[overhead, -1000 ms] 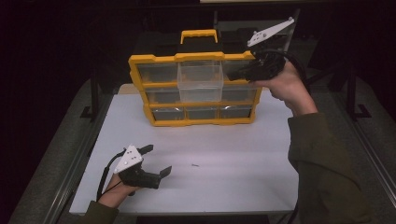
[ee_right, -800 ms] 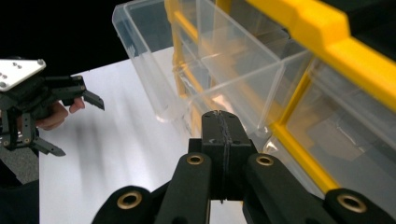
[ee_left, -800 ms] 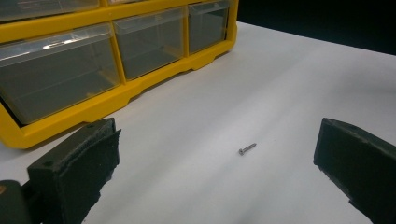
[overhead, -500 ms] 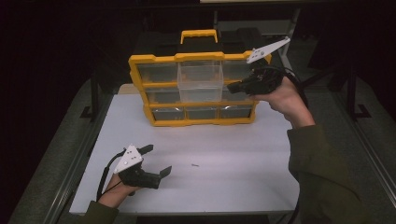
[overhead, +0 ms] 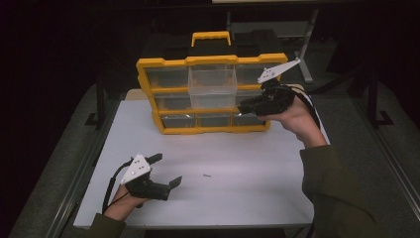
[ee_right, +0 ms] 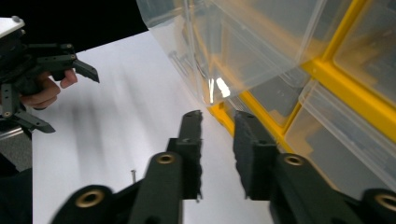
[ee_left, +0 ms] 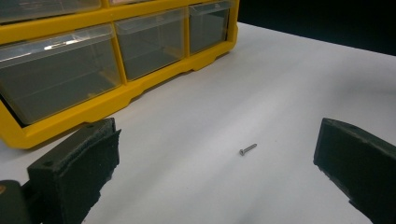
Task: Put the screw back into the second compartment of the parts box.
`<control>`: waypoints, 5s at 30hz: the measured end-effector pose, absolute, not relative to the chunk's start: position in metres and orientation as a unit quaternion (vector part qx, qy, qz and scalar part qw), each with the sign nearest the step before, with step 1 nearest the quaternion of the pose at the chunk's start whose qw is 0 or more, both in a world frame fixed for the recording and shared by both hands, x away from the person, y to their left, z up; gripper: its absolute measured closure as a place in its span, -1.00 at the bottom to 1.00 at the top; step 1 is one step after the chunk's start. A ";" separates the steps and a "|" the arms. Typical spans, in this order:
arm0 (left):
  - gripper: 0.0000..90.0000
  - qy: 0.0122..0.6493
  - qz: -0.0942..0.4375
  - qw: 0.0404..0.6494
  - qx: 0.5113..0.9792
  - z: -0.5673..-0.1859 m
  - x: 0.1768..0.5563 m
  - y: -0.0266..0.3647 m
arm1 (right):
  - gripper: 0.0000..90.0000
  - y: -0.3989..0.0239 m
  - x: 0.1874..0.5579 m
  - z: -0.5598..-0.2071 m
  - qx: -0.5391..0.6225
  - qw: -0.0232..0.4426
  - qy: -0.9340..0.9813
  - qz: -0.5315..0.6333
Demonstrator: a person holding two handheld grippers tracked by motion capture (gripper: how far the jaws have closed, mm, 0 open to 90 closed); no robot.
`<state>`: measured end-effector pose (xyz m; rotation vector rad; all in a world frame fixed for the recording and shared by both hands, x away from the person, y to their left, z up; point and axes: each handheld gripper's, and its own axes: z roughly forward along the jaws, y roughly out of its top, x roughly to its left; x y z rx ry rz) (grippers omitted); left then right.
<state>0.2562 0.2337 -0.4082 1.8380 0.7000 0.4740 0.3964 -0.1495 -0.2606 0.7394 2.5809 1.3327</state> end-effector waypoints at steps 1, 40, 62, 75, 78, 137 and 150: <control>-1.00 0.293 0.199 0.530 0.770 -0.408 0.256 0.234 | 0.45 -0.150 0.396 -0.262 0.248 0.071 0.857 0.445; -1.00 0.295 0.202 0.531 0.768 -0.409 0.256 0.235 | -0.69 -0.117 0.374 -0.360 0.246 0.055 0.871 0.422; -1.00 0.301 0.201 0.528 0.768 -0.410 0.257 0.236 | -0.64 -0.087 0.365 -0.395 0.226 0.021 0.878 0.420; -1.00 0.300 0.203 0.527 0.769 -0.410 0.258 0.236 | -0.37 -0.063 0.358 -0.413 0.194 0.014 0.893 0.405; -1.00 0.299 0.203 0.527 0.769 -0.410 0.258 0.236 | -0.28 -0.058 0.355 -0.416 0.192 0.003 0.893 0.407; -1.00 0.297 0.200 0.530 0.769 -0.410 0.258 0.236 | 0.94 -0.042 0.354 -0.430 0.145 -0.020 0.920 0.364; -1.00 0.300 0.199 0.530 0.768 -0.410 0.257 0.236 | 0.94 -0.065 0.356 -0.407 0.162 -0.022 0.914 0.371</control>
